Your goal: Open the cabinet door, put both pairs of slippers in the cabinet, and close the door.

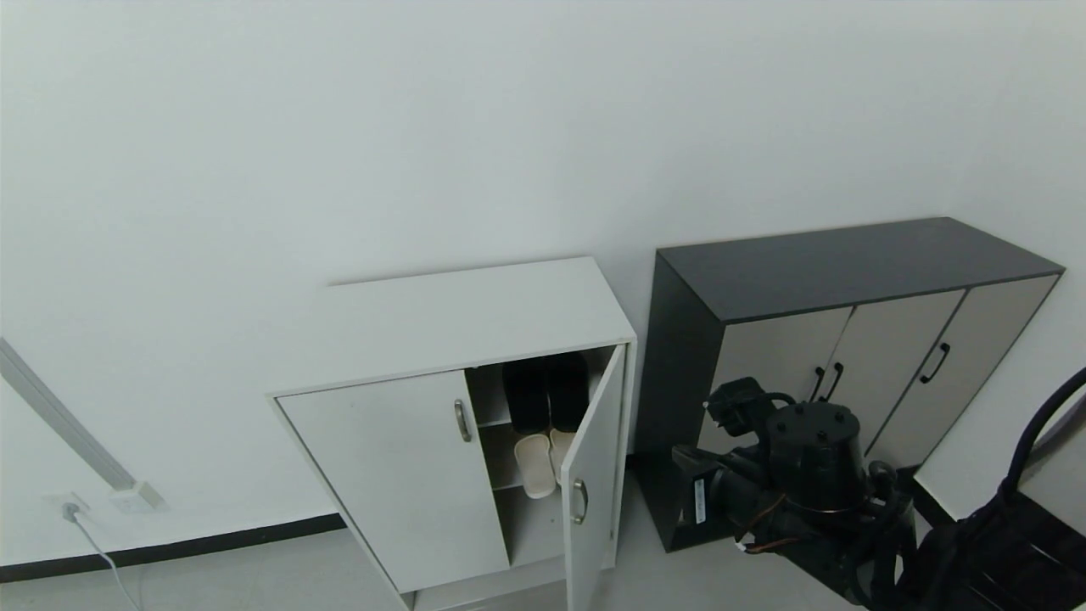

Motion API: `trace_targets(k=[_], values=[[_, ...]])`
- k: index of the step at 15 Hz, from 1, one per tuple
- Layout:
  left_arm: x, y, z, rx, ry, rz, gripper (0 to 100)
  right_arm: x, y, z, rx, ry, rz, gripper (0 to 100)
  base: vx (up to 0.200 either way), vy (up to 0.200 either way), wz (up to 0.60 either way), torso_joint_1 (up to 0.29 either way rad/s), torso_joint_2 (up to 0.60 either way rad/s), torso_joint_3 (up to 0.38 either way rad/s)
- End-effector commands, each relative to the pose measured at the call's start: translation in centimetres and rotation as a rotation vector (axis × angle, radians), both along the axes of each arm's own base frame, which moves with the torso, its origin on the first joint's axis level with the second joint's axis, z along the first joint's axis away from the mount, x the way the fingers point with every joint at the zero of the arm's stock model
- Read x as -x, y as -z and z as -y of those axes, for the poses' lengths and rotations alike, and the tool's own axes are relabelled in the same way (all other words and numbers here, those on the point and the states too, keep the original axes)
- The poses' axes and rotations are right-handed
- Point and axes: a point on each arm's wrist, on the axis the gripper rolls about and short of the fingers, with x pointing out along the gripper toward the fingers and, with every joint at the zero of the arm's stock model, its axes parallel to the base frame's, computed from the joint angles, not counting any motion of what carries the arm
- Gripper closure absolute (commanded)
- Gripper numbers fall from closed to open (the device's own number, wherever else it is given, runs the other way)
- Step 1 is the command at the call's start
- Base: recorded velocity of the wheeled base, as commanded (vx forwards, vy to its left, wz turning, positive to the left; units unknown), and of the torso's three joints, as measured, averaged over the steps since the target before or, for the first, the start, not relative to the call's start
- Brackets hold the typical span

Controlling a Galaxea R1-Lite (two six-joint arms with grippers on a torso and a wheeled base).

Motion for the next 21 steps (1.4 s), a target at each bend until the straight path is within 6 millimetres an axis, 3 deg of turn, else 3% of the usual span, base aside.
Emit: trace_targets(k=[1, 7, 12, 16, 21], values=[[0.0, 0.0, 0.0, 0.000, -0.001, 0.000, 100, 0.1, 0.3, -0.1, 0.011, -0.005, -0.005, 100, 0.000, 0.000, 0.00, 0.000, 0.00, 0.000], [0.0, 0.0, 0.0, 0.000, 0.000, 0.000, 100, 0.4, 1.0, -0.4, 0.029, -0.024, -0.023, 100, 0.000, 0.000, 0.60, 0.003, 0.01, 0.002], [0.0, 0.0, 0.0, -0.002, 0.000, 0.002, 100, 0.8, 1.1, 0.0, 0.028, -0.029, 0.013, 100, 0.000, 0.000, 0.00, 0.000, 0.00, 0.000], [0.0, 0.0, 0.0, -0.002, 0.000, 0.000, 100, 2.9, 2.0, 1.9, 0.053, -0.093, 0.037, 100, 0.000, 0.000, 0.00, 0.000, 0.00, 0.000], [0.0, 0.0, 0.0, 0.000, -0.001, 0.000, 100, 5.9, 3.7, 4.6, 0.082, -0.100, -0.003, 100, 0.200, 0.000, 0.00, -0.005, 0.00, 0.002]])
